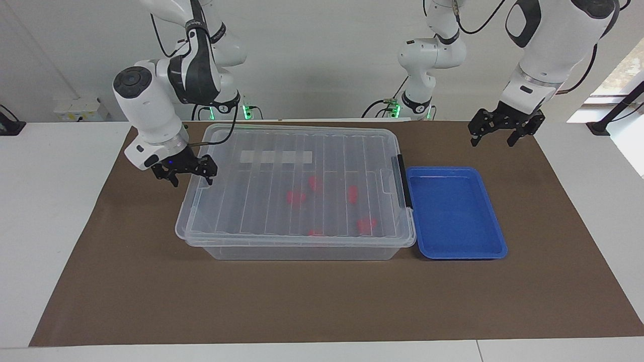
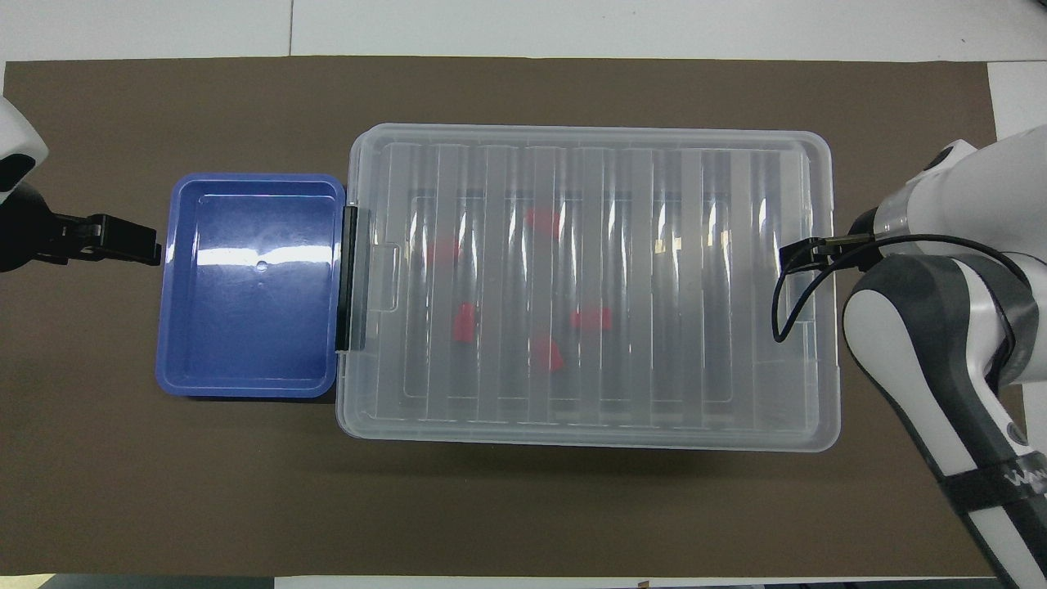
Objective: Place red block in blue tray from box
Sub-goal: 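Grip the clear lid edge with the right gripper and slide it away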
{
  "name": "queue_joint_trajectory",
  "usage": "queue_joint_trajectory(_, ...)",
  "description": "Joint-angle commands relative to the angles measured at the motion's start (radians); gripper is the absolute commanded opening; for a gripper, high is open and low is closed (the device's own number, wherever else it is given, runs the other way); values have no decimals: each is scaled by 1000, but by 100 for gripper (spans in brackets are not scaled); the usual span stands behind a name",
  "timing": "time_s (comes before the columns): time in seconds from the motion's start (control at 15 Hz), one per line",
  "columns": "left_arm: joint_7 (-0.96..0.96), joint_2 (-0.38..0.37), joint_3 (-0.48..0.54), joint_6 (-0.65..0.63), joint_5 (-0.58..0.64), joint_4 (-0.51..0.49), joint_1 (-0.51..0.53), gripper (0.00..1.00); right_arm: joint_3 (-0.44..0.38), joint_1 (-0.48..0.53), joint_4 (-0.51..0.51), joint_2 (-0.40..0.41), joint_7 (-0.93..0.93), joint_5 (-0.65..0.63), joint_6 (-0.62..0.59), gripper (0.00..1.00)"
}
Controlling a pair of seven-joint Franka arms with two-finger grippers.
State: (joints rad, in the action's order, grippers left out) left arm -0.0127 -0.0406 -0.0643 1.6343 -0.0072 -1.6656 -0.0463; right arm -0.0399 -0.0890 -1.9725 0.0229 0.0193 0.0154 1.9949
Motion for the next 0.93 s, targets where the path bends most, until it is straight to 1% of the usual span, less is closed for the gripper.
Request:
queue_joint_trajectory(0.0, 10, -12, -3, -10, 12, -11, 5, 100, 5, 32, -66, -41, -22, 8, 30, 100)
queue_joint_trajectory(0.27, 10, -12, -3, -10, 12, -11, 5, 100, 5, 83, -77, -43, -88, 8, 30, 100)
queue_joint_trajectory(0.73, 10, -12, -3, -10, 12, -11, 5, 100, 3, 120, -85, -49, -140, 8, 33, 100)
queue_joint_trajectory(0.87, 11, -12, -3, -11, 12, -11, 5, 100, 3, 147, -85, -49, -174, 8, 33, 100)
